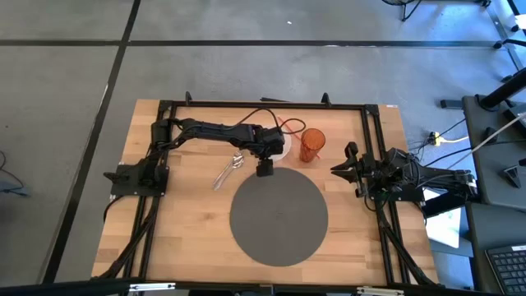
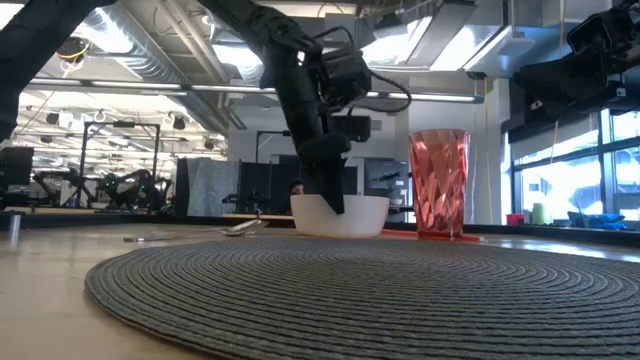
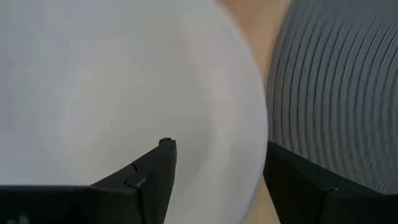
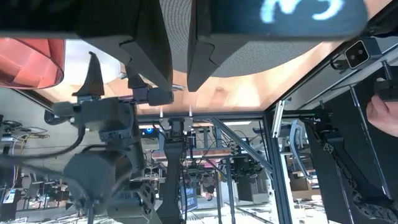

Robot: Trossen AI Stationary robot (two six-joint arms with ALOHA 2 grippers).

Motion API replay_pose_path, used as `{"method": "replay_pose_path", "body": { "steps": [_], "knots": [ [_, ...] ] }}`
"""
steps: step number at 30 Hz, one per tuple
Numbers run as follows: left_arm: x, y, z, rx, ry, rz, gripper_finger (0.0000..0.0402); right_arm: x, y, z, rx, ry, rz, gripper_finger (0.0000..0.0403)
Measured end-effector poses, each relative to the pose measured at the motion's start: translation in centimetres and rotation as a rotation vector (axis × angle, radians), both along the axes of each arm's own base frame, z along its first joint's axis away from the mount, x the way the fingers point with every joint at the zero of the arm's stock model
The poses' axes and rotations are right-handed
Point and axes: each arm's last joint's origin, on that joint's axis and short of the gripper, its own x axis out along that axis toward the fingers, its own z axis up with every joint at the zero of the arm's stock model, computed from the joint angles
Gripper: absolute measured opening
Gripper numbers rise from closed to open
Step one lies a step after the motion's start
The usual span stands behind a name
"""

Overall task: Pick & Place Utensil
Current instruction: Put the white bowl on the gray placemat

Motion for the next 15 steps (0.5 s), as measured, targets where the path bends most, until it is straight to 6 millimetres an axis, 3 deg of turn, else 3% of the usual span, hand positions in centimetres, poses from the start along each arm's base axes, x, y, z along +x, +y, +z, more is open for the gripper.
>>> {"method": "replay_pose_path", "body": {
  "steps": [7, 11, 15],
  "knots": [
    [0.12, 0.23, -0.58, 0.047, 0.022, -0.026, 0.0198, 0.01, 0.0, -0.11, 0.0, 0.011, 0.001, 0.0051],
    [0.1, 0.2, -0.59, 0.058, 0.029, -0.056, 0.0145, 0.01, 0.0, -0.14, 0.001, 0.015, 0.0, 0.0051],
    [0.13, 0.07, -0.59, 0.068, 0.033, -0.084, 0.0067, 0.01, 0.0, -0.15, 0.001, 0.016, -0.001, 0.0051]
  ]
}}
